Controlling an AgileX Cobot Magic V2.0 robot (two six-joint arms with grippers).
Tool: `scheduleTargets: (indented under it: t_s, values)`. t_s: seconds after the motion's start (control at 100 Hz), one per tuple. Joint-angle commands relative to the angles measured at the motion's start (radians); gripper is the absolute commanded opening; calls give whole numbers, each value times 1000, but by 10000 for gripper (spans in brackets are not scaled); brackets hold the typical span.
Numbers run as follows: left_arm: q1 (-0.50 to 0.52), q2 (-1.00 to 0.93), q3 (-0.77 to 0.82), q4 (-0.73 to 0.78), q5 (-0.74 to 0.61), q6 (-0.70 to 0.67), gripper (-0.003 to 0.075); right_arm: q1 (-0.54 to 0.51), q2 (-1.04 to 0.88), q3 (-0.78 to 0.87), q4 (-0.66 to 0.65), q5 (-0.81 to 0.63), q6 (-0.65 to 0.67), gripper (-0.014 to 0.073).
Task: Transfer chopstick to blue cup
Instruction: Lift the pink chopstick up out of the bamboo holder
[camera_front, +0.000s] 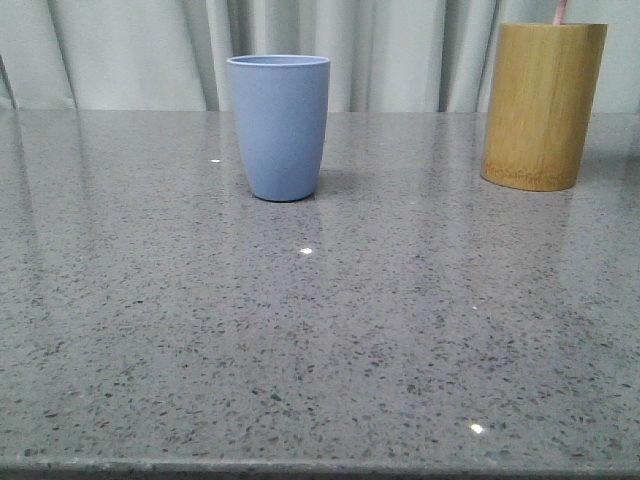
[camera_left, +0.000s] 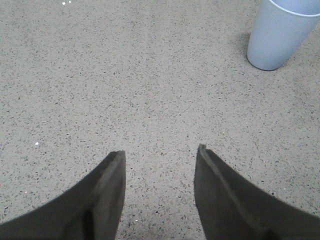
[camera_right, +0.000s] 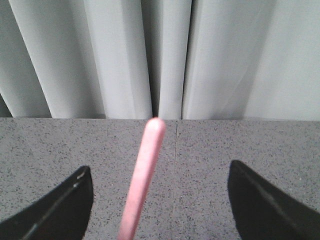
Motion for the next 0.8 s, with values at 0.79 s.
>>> scheduleTargets:
  t_s: [0.79]
  values:
    - [2, 5, -24, -9, -73, -10, 312, -7, -24, -37, 0, -122, 38, 302]
